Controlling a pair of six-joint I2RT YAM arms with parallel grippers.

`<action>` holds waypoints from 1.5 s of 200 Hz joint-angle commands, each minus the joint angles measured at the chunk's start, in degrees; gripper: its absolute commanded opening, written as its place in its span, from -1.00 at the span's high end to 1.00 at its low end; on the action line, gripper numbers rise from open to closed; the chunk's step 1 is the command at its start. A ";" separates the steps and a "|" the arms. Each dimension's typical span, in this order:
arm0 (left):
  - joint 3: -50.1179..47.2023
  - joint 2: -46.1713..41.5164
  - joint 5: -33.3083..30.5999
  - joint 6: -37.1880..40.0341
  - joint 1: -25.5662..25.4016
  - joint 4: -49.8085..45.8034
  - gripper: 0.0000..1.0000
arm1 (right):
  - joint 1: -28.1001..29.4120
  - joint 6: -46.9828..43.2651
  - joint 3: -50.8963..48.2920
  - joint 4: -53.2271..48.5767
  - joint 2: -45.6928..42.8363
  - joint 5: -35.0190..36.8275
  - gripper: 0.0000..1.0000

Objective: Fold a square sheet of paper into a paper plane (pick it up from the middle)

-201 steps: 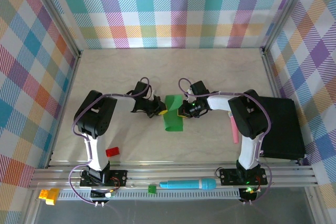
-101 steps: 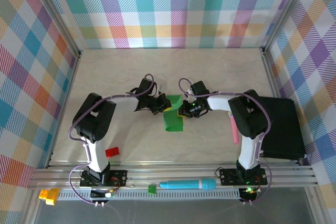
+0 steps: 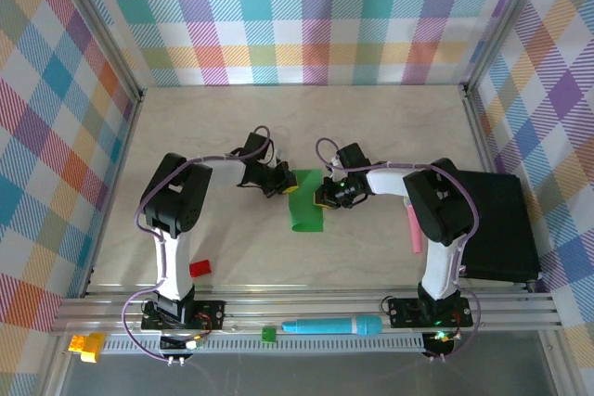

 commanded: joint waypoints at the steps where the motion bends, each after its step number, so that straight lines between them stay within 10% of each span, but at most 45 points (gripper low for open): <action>1: 3.20 1.11 -5.62 4.43 4.17 -6.79 1.00 | -0.47 -1.97 -6.63 -14.91 8.94 18.19 0.86; 131: 3.36 0.84 -1.34 -4.03 -1.93 2.52 1.00 | -0.47 -2.45 -6.35 -14.70 9.72 16.84 0.86; 300: 10.62 4.78 -10.81 -4.99 5.23 -1.20 1.00 | -1.02 -1.90 -7.09 -14.36 9.50 17.47 0.86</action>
